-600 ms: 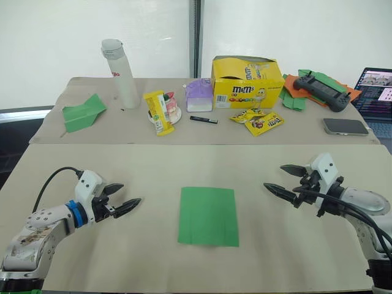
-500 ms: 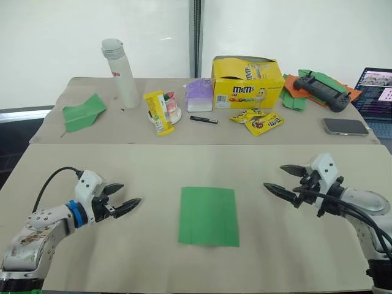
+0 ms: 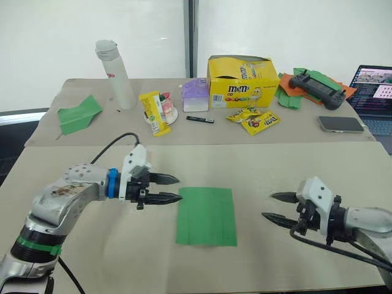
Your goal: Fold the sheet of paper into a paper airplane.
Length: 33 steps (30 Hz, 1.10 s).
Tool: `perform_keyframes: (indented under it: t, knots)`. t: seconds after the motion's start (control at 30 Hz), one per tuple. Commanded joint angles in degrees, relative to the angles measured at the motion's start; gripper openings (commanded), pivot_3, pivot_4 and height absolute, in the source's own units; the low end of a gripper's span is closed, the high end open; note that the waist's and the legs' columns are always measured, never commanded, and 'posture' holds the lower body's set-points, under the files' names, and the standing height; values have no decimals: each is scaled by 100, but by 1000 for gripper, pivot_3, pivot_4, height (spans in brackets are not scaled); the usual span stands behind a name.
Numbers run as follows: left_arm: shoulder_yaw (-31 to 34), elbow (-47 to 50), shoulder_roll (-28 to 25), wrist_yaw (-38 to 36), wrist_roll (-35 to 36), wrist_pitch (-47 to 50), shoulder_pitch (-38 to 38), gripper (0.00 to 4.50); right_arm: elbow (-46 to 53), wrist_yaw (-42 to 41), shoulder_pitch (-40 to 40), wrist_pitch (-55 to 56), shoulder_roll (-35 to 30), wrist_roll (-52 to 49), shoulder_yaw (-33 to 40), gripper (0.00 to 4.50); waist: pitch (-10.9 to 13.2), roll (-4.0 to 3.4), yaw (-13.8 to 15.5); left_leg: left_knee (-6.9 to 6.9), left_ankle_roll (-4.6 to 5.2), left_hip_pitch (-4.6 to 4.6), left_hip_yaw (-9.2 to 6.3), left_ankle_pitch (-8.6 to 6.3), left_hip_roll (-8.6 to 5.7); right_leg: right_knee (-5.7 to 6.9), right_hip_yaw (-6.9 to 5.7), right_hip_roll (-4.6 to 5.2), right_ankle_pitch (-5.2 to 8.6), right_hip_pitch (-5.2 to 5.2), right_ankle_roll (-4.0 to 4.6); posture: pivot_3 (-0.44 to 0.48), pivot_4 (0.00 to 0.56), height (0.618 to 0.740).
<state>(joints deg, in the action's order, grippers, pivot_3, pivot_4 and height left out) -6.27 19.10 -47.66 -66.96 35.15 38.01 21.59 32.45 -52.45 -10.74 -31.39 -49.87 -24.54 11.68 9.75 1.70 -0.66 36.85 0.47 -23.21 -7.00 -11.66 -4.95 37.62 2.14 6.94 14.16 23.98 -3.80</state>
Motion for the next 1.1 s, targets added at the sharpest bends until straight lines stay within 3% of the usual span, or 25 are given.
perform_keyframes:
  t: [0.03, 0.17, 0.23, 0.43, 0.6, 0.77, 1.1]
  knots:
    - [-436, -80, 95, -231, -447, -442, 200, 1352, 504, 201, -83, -245, 37, -130, -43, 1936, 0, 0, 9, 1, 0, 0, 1, 0, -2, -1, 1, 1, 0, -1, 0, 0, 150, 740]
    - [-1141, -525, 603, -248, -1073, -893, 467, 13, 722, 534, -60, -402, 146, -9, -339, 569, 0, 1, 50, 4, 0, 1, -1, 0, -3, -6, -1, 2, -1, -7, -2, 0, 150, 740]
    - [-1454, -775, 812, -226, -1453, -1194, 504, 0, 745, 680, 44, -455, 198, 44, -462, 9, 0, 1, 65, 7, 0, 0, 0, 0, -5, -6, 0, 3, -1, -9, -3, 0, 150, 740]
    - [-1972, -1276, 1231, -20, -2216, -1777, 249, 0, 638, 900, 333, -522, 83, 360, -756, 9, 0, 1, 61, 5, 1, -2, -1, 0, -4, -5, 1, 2, -2, -2, -4, 0, 150, 740]
    - [-2219, -1587, 1208, 174, -2860, -2014, 140, 0, 424, 865, 657, -435, -225, 873, -1239, 9, -2, 1, 86, 8, 1, 6, -1, 0, -6, -7, 0, 3, -2, -15, -6, 0, 150, 740]
    - [-2311, -1469, 1206, 246, -3015, -1799, 3, 0, 120, 611, 1084, -167, -415, 1388, -1946, 9, -9, -9, 91, 1, 8, 57, -7, -4, 3, -51, -19, 0, 11, -93, -29, 0, 150, 740]
    - [-2257, -1298, 1115, 412, -3067, -1601, -179, 0, -130, -33, 1518, 251, -225, 1515, -2667, 9, -29, -14, 89, 1, 15, 61, -11, -8, 1, -52, -18, 2, 16, -98, -41, 0, 150, 740]
